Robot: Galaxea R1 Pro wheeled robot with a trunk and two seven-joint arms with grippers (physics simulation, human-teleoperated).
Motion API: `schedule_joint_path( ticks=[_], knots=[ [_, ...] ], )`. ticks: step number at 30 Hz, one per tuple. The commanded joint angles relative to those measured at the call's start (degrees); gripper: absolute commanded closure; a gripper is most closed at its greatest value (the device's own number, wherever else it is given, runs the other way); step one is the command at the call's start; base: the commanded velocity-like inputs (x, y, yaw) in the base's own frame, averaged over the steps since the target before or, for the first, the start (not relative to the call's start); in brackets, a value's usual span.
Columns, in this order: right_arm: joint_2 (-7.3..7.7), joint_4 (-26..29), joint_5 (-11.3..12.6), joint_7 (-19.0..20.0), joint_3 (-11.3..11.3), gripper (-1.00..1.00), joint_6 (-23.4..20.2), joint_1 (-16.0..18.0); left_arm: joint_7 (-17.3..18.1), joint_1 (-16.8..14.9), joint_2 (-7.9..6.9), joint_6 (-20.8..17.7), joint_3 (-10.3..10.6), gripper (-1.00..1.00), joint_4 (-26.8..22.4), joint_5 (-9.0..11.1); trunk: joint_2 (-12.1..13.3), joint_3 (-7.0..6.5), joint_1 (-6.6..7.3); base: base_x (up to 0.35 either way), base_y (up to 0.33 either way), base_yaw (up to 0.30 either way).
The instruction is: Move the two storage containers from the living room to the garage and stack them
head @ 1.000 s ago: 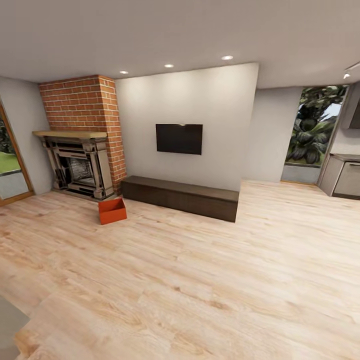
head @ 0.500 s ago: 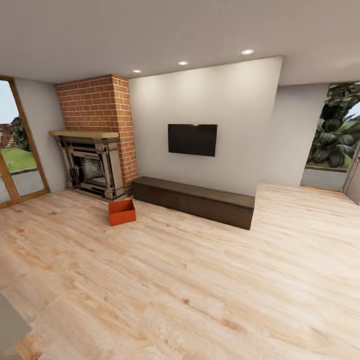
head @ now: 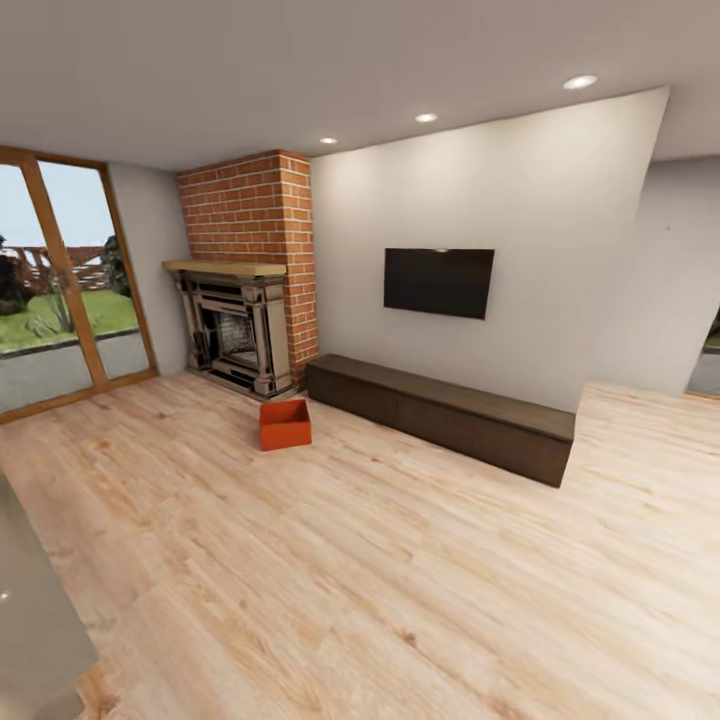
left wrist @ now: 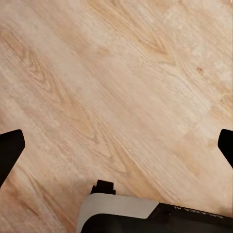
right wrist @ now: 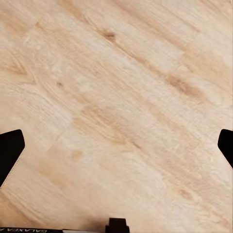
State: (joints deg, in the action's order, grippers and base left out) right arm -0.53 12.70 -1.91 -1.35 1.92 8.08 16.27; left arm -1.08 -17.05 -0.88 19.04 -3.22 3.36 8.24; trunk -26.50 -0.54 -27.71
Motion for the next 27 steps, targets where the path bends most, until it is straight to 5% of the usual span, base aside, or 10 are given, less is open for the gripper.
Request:
schedule_joint_path(
  ticks=[1,27],
  knots=[
    [0.01,-0.04,-0.2,-0.14,0.18,-1.0,0.13,0.02,0.03,-0.09,-0.03,0.38,-0.3,-1.0,0.25,0.03,-0.03,0.02,-0.05,0.325,0.0,0.293],
    [0.0,-0.05,-0.2,-0.22,0.16,-1.0,0.13,0.02,0.03,-0.09,0.0,0.38,-0.3,-1.0,0.24,0.03,-0.03,0.02,-0.05,0.325,-0.097,0.294]
  ],
)
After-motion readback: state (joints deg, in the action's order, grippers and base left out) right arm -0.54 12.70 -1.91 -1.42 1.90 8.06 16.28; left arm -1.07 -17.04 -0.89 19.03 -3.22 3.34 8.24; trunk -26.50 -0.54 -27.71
